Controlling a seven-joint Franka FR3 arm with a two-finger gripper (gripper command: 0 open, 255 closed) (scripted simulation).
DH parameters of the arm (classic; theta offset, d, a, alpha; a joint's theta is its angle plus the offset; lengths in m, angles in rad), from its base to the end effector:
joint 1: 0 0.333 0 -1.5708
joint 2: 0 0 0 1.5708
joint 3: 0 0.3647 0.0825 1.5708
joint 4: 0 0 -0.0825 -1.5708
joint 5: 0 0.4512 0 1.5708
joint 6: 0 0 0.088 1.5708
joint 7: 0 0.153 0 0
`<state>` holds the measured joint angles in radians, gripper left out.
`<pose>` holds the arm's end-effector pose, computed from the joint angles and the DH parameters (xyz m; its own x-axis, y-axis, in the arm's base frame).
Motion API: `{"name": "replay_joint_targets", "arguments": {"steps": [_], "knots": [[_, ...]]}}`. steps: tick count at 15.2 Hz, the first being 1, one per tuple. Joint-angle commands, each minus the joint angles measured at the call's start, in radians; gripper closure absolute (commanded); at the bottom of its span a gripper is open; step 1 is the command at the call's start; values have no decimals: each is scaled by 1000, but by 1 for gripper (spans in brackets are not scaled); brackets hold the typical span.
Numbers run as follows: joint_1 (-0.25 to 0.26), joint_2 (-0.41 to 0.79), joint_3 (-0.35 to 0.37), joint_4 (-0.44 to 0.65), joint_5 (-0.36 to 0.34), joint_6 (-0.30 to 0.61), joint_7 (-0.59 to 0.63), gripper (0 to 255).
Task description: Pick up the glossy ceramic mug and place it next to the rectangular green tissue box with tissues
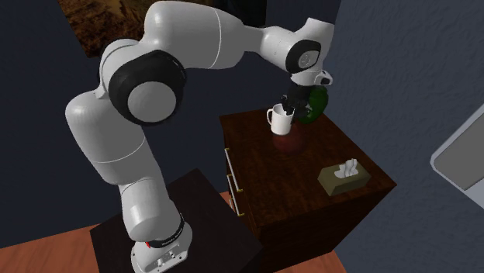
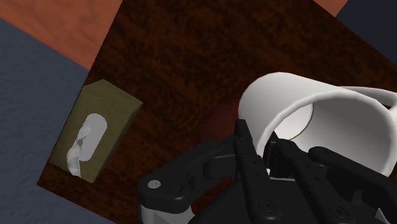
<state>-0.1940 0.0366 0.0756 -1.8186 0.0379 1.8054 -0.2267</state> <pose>0.6284 -0.0703 0.4900 0.9943 0.0993 -0.0398 0.0973 -0.9940 -0.0493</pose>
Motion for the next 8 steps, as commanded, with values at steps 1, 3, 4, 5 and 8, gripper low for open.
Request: {"name": "replay_joint_targets", "arguments": {"steps": [1, 3, 4, 5, 8], "knots": [[-26, -14, -24, -12, -1, -4, -51, 255], [-49, -19, -47, -18, -3, -5, -97, 255], [-61, -20, -59, -19, -4, -6, -121, 255], [-73, -20, -70, -19, -5, -6, -144, 255], [-109, -15, -105, -11, -8, -10, -213, 255]]}}
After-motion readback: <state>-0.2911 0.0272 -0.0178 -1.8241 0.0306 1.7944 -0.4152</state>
